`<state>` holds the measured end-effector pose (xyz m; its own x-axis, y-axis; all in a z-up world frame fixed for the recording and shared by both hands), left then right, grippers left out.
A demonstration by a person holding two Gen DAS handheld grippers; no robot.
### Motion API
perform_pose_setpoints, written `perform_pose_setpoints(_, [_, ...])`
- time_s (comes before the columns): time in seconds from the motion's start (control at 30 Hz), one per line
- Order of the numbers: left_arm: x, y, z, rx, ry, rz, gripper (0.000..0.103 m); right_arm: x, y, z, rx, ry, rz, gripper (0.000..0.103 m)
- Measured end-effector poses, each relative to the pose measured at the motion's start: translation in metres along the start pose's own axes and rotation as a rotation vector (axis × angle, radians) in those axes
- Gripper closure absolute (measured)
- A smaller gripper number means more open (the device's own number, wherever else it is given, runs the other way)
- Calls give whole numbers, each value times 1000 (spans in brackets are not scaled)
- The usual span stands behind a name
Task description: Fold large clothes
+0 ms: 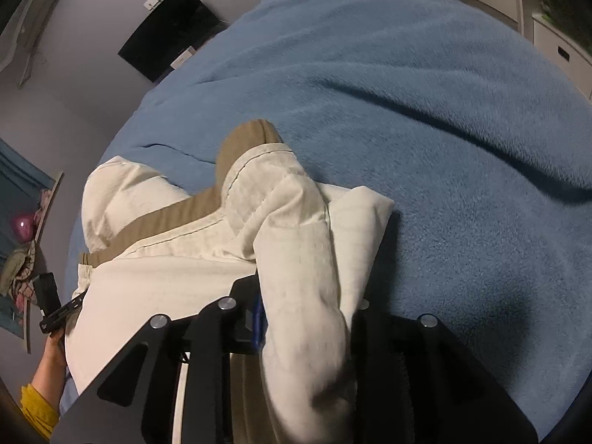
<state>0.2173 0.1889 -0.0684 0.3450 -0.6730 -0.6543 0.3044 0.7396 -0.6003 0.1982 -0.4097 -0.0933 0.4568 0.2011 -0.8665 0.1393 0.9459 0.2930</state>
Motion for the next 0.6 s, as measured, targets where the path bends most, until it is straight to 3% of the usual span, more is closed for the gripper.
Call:
perform_pose_setpoints(0.13, [-9, -3, -3, 14, -19, 12, 62, -1, 2, 0, -3, 4, -27, 70])
perform_pose_setpoints(0.23, [-19, -8, -6, 73, -48, 122, 33, -11, 7, -3, -33, -17, -108, 62])
perform_pose_setpoints(0.27, [-24, -12, -5, 94, -64, 162, 22, -19, 13, -4, -47, -40, -176, 56])
perform_pose_setpoints(0.3, [-28, -15, -4, 103, -78, 186, 18, -27, 15, -5, -62, -66, -229, 47])
perform_pose_setpoints(0.33, [-34, -17, -2, 107, -98, 224, 13, -37, 22, -6, -82, -105, -275, 45])
perform_pose_setpoints(0.47, [-64, -15, 3, 14, -197, 313, 11, -87, 52, -6, -165, -269, -386, 38])
perform_pose_setpoints(0.53, [-82, -27, 3, -2, -259, 319, 9, -119, 66, -9, -194, -339, -379, 33])
perform_pose_setpoints(0.6, [-93, -50, 5, 15, -299, 311, 8, -150, 83, -20, -204, -377, -315, 26])
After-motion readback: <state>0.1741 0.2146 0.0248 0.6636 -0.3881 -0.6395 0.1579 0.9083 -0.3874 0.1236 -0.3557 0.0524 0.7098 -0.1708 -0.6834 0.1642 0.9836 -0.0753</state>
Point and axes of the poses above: each gripper's, at about its wrist camera, not at the fingertips, and x roughly the way its jaws point, y to its left, z to its top, the point moved 4 cm from there along x, roughly the way its jaws point, and after that the axes turned 14 degrees about -z, right-handed, at the moved point
